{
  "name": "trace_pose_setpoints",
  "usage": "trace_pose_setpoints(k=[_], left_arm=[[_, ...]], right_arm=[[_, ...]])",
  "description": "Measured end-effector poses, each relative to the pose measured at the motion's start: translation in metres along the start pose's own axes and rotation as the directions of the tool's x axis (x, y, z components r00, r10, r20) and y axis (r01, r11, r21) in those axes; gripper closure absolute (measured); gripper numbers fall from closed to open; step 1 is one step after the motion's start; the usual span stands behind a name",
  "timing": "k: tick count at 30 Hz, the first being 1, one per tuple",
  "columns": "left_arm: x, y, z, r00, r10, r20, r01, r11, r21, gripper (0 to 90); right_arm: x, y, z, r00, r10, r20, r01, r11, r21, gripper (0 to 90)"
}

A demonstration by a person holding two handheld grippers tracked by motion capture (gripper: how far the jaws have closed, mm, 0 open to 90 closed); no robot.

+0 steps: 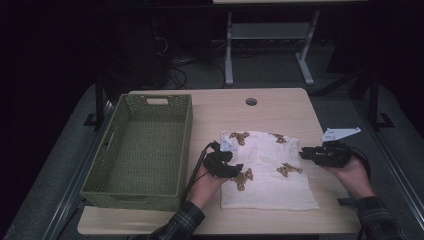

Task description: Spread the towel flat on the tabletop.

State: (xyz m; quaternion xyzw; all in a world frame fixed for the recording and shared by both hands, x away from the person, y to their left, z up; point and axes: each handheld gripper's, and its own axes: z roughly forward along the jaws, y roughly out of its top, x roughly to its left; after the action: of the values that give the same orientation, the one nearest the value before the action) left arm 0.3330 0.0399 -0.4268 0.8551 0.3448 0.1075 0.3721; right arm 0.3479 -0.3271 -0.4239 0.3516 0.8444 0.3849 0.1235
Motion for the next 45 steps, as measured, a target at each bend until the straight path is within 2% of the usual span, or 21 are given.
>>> trace_pose_setpoints(k=[1,3,6,9,10,11,12,16,21,22,23,24,26,31,32,36,37,40,45], left_arm=[[0.003,0.003,0.001,0.9998,-0.012,-0.013,0.012,0.9999,-0.001,48.1],[0.007,0.006,0.003,0.9996,-0.008,-0.029,0.008,1.0,-0.003,48.1],[0.016,0.012,0.01,0.9978,-0.039,-0.054,0.038,0.9992,-0.016,48.1],[0.022,0.014,0.015,0.9965,-0.047,-0.069,0.046,0.9989,-0.012,48.1],[0.026,0.014,0.018,0.9958,-0.05,-0.077,0.049,0.9987,-0.01,48.1],[0.026,0.014,0.018,0.9958,-0.05,-0.077,0.049,0.9987,-0.01,48.1],[0.029,0.013,0.021,0.9956,-0.043,-0.084,0.044,0.999,0.0,48.1],[0.031,0.009,0.025,0.9958,-0.035,-0.085,0.037,0.9991,0.023,47.8],[0.03,0.007,0.026,0.9963,-0.032,-0.079,0.034,0.999,0.027,47.3],[0.03,0.007,0.026,0.9964,-0.03,-0.079,0.032,0.9992,0.025,47.3],[0.03,0.007,0.025,0.9966,-0.029,-0.078,0.031,0.9993,0.024,47.3],[0.029,0.008,0.025,0.9965,-0.039,-0.074,0.04,0.9991,0.013,47.2],[0.029,0.008,0.023,0.9966,-0.039,-0.072,0.039,0.9992,0.007,47.1],[0.031,0.009,0.023,0.9964,-0.038,-0.076,0.038,0.9992,0.005,46.7],[0.032,0.009,0.023,0.9961,-0.044,-0.076,0.045,0.999,0.002,46.7],[0.034,0.014,0.021,0.9947,-0.043,-0.093,0.043,0.9991,-0.002,46.4],[0.034,0.014,0.021,0.9947,-0.043,-0.093,0.043,0.9991,-0.002,46.4],[0.038,0.018,0.024,0.9921,-0.044,-0.118,0.045,0.999,0.004,46.5],[0.055,0.033,0.035,0.9815,-0.062,-0.181,0.063,0.998,-0.002,47.8]], right_arm=[[-0.003,0.002,0.001,1.0,0.0,0.002,0.0,1.0,-0.005,72.4],[-0.006,0.006,0.003,1.0,0.008,0.005,-0.008,1.0,-0.008,72.4],[-0.021,0.019,0.011,0.9996,0.006,0.029,-0.005,1.0,-0.019,73.2],[-0.028,0.025,0.016,0.9989,0.014,0.044,-0.013,1.0,-0.016,73.8],[-0.037,0.029,0.022,0.9985,0.024,0.05,-0.023,1.0,-0.013,74.2],[-0.037,0.029,0.022,0.9985,0.024,0.05,-0.023,1.0,-0.013,74.2],[-0.044,0.032,0.03,0.998,0.037,0.051,-0.037,0.999,-0.005,74.4],[-0.055,0.031,0.047,0.9962,0.065,0.058,-0.067,0.997,0.029,78.4],[-0.057,0.027,0.061,0.9948,0.069,0.075,-0.075,0.995,0.073,84.1],[-0.057,0.023,0.067,0.9957,0.063,0.068,-0.069,0.993,0.099,87.5],[-0.057,0.023,0.067,0.9957,0.063,0.068,-0.069,0.993,0.099,87.5],[-0.055,0.02,0.072,0.9961,0.064,0.06,-0.072,0.989,0.128,88.2],[-0.053,0.018,0.075,0.9975,0.054,0.045,-0.06,0.988,0.143,88.4],[-0.052,0.018,0.077,0.9976,0.051,0.046,-0.057,0.988,0.146,88.5],[-0.054,0.019,0.076,0.9951,0.043,0.089,-0.056,0.987,0.149,88.0],[-0.062,0.018,0.074,0.9881,0.047,0.146,-0.068,0.987,0.145,86.3],[-0.062,0.018,0.074,0.9881,0.047,0.146,-0.068,0.987,0.145,86.3],[-0.069,0.017,0.074,0.9837,0.047,0.174,-0.072,0.987,0.14,84.5],[-0.072,0.019,0.068,0.9847,0.073,0.158,-0.091,0.99,0.11,78.8]])
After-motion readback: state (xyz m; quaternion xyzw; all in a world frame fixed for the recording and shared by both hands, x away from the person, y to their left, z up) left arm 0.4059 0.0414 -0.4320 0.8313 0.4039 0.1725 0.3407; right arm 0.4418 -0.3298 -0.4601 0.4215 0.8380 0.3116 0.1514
